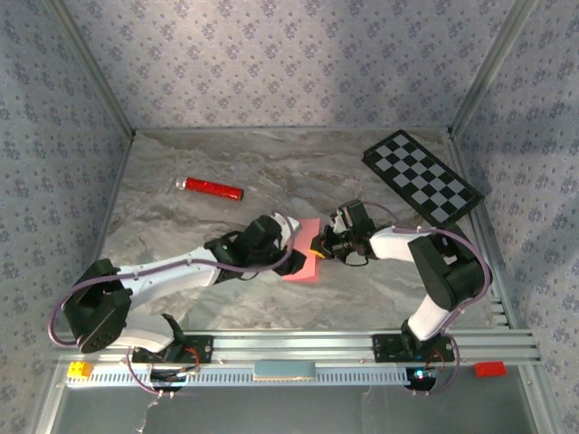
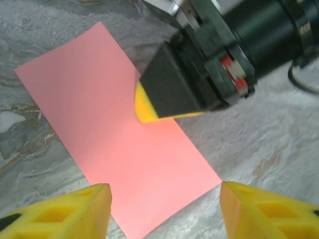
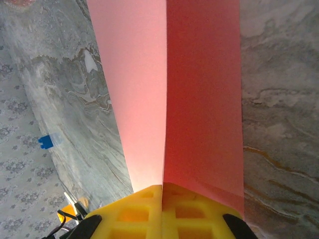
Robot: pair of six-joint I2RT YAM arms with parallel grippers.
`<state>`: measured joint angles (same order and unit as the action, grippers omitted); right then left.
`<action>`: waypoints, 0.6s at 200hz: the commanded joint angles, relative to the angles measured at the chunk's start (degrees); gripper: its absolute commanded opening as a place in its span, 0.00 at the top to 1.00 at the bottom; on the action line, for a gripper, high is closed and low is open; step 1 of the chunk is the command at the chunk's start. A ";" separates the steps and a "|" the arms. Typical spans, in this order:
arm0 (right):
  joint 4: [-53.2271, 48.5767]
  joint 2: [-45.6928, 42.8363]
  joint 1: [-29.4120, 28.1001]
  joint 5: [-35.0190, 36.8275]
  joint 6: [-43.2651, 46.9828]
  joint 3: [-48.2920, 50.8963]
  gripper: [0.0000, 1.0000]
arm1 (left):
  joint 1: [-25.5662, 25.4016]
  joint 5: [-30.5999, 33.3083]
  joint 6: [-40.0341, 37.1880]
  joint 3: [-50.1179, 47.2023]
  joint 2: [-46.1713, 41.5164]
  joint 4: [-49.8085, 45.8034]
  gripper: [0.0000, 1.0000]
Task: Fold a paper plane with a square sheet of paper (pick it up from the middle)
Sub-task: Fold the triangle a second time at the center of the table.
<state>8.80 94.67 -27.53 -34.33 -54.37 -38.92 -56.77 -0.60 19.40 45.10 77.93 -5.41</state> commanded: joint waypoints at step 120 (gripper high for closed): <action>-2.56 0.06 0.43 -1.15 1.11 -1.25 0.94 | -17.13 22.84 -11.22 9.54 15.26 -6.13 0.34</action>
<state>7.88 94.67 -27.44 -34.61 -54.37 -38.94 -73.30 18.79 11.03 52.42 91.02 -9.56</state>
